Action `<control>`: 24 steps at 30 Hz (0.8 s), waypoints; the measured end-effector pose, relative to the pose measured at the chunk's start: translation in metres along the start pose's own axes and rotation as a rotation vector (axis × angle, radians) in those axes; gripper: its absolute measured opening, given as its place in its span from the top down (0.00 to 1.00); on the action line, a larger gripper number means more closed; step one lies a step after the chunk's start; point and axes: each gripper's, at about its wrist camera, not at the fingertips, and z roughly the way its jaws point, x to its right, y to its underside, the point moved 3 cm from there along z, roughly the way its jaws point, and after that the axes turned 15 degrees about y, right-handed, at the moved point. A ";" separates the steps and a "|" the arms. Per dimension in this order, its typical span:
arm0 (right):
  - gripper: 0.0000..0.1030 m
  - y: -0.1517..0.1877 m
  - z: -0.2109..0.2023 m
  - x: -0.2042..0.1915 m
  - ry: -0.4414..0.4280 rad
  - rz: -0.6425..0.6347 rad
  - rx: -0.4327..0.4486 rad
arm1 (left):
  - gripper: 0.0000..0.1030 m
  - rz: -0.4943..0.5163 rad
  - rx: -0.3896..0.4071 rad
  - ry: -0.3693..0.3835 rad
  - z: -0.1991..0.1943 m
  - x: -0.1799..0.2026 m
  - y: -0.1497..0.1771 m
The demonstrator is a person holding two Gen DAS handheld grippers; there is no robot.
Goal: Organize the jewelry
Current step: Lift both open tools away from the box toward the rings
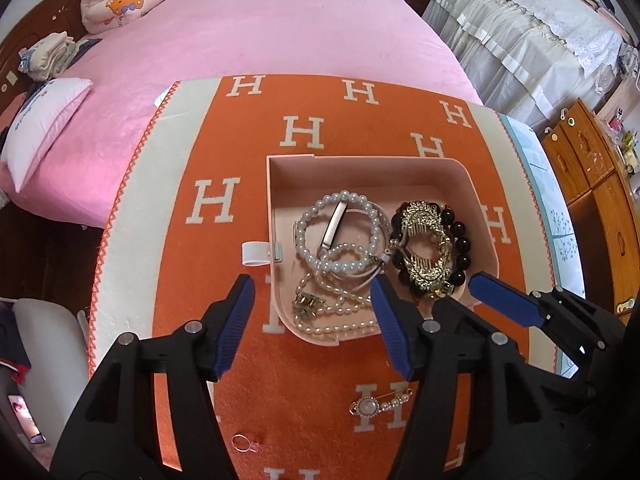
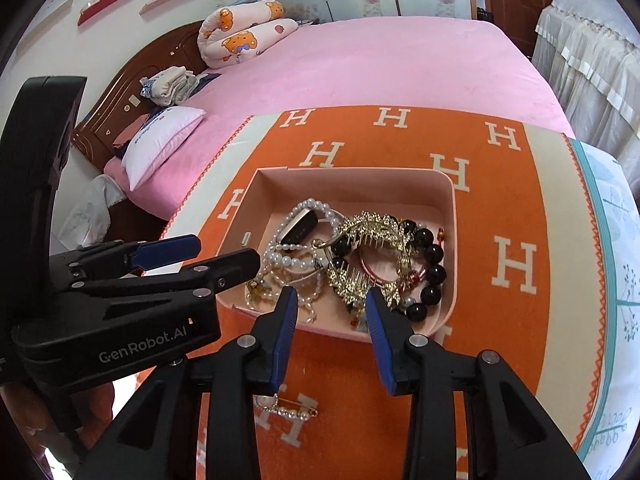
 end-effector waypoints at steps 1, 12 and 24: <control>0.65 0.001 -0.002 0.001 0.000 0.006 0.000 | 0.44 0.000 0.003 -0.002 -0.002 0.001 0.001; 0.65 0.006 -0.019 0.013 0.028 0.065 0.010 | 0.44 0.009 0.019 -0.007 -0.020 0.005 0.008; 0.65 0.017 -0.041 0.010 0.048 0.107 0.026 | 0.44 0.024 0.050 0.008 -0.050 0.004 0.020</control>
